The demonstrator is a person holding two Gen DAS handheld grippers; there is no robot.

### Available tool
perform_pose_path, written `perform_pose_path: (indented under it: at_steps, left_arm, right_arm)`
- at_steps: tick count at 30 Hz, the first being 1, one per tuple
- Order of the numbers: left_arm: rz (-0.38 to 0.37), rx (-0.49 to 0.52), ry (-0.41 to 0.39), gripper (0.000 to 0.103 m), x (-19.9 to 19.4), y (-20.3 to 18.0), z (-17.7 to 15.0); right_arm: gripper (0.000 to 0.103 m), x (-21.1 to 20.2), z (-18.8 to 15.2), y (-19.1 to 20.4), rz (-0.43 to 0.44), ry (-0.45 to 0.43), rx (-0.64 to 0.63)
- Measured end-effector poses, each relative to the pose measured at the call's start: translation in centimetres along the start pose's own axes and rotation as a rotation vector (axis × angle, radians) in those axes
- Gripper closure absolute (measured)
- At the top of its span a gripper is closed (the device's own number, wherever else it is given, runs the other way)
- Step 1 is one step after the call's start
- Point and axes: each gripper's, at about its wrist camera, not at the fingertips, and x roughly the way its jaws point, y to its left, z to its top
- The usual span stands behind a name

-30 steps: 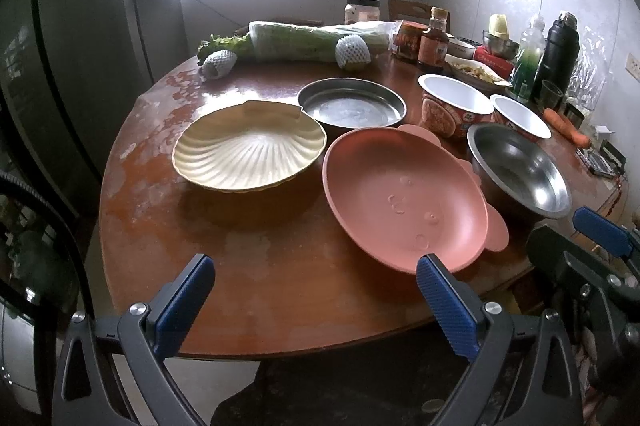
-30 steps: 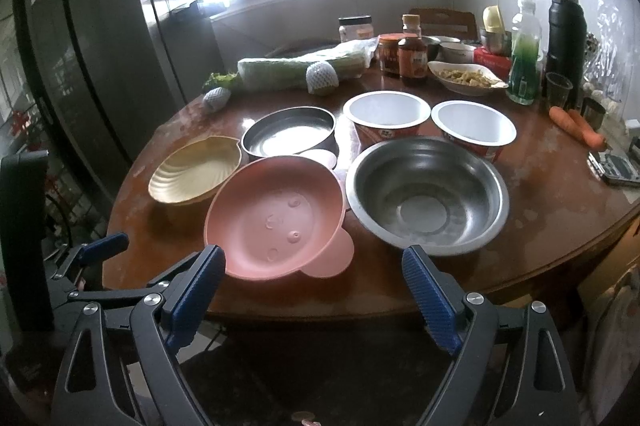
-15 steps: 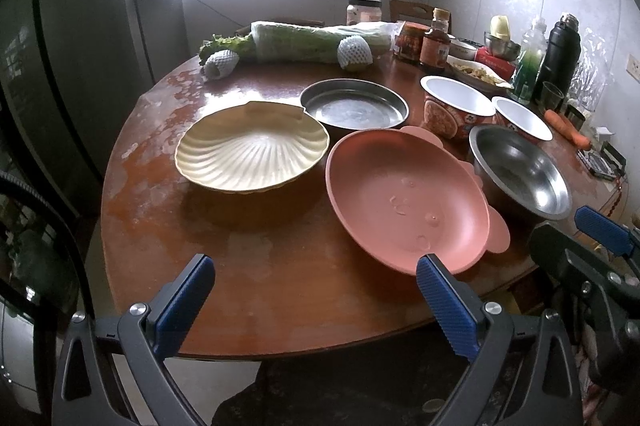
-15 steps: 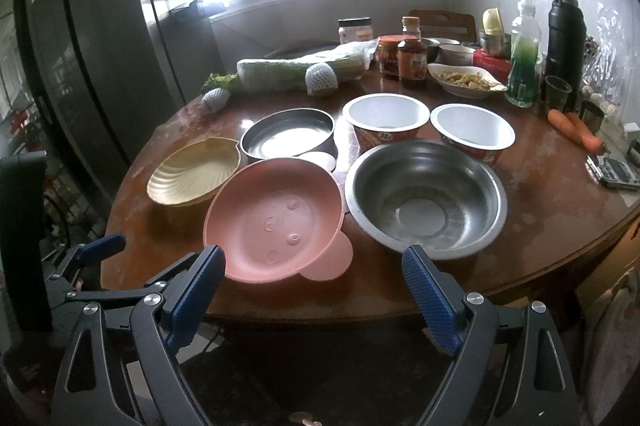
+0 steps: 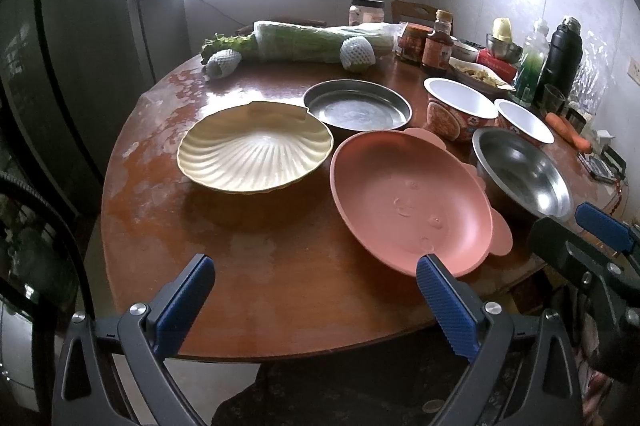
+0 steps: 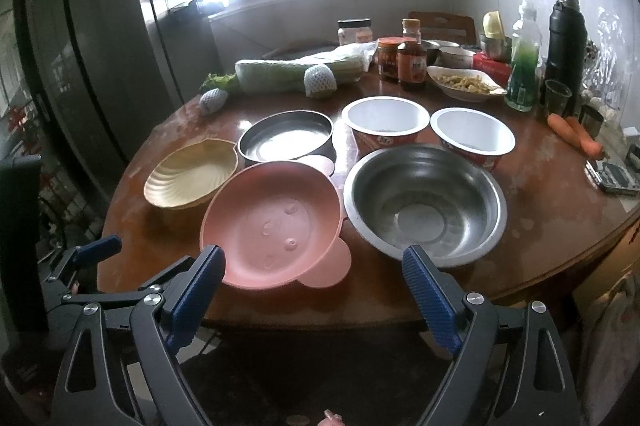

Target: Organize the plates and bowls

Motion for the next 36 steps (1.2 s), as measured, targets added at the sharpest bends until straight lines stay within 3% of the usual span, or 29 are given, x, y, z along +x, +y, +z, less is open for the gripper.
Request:
perform_pose_path:
  at_steps: [16,36]
  left_arm:
    - [0.016,-0.076,-0.011,0.001,0.3,3.3,0.9]
    - [0.116,-0.183,0.016,0.001,4.8,12.6,5.3]
  right_arm:
    - [0.012,1.5,2.2,1.8,0.043,-0.039,-0.042]
    - [0.012,8.2,6.8,7.0,0.181,0.015,-0.093]
